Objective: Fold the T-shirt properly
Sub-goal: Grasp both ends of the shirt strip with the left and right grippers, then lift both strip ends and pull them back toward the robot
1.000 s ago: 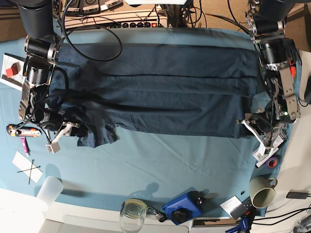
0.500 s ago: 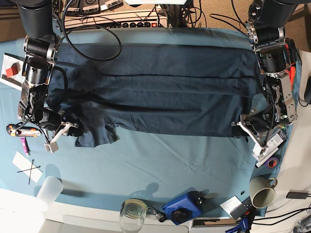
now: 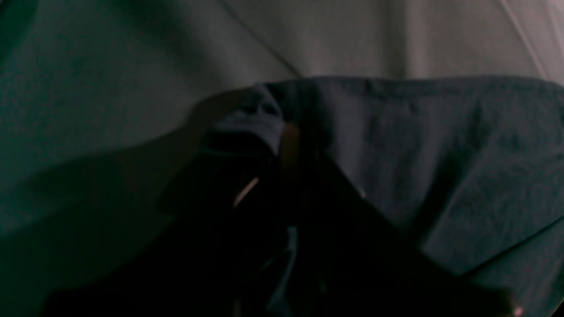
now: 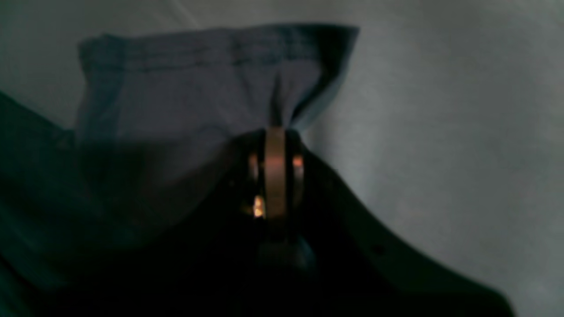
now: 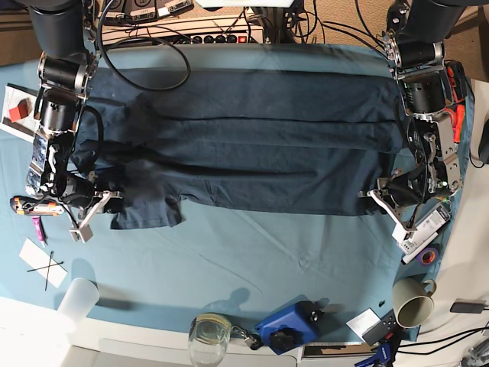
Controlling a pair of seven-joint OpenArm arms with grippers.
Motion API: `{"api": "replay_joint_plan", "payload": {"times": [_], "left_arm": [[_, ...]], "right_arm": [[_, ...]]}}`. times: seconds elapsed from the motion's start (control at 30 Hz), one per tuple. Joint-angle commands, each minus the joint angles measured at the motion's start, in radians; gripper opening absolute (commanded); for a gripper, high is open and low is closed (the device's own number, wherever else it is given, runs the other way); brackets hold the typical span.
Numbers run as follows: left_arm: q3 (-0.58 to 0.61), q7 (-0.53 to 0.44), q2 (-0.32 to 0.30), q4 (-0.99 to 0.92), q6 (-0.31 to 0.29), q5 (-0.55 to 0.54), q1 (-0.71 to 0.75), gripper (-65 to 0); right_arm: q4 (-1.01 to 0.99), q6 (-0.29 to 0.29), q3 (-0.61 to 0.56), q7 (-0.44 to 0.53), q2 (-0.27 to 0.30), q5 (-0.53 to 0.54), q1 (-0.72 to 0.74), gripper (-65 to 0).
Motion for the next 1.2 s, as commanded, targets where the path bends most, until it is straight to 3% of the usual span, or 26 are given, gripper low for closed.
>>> {"api": "replay_joint_plan", "payload": {"times": [0.0,0.2,0.4,0.63,0.73,1.17], "left_arm": [[0.000,0.035,-0.014,0.024,0.003,-0.015,-0.013,-65.0],[-0.001,0.136,-0.057,0.102,0.012,-0.192,-0.012,-65.0],[-0.001,0.196,-0.101,0.167,0.018,-0.226,-0.012,-65.0],[-0.001,0.284,-0.109,0.173,0.000,-0.319,-0.006,-65.0],[-0.001,0.293,-0.108,0.181,-0.001,-0.330,0.010,-65.0],[-0.014,0.284,-0.114,0.426,-0.001,-0.309,0.145,-65.0]], "right_arm": [[0.043,0.001,0.003,0.009,0.020,0.014,0.031,-65.0],[0.156,-0.002,0.003,-0.026,0.021,0.015,0.017,-65.0],[0.293,-0.003,0.038,-0.061,0.022,0.076,-0.051,-65.0],[0.486,-0.002,0.182,-0.149,0.022,0.167,-0.163,-65.0],[0.547,-0.002,0.234,-0.206,0.022,0.227,-0.203,-65.0],[0.627,-0.002,0.270,-0.209,0.020,0.273,-0.358,-65.0]]}}
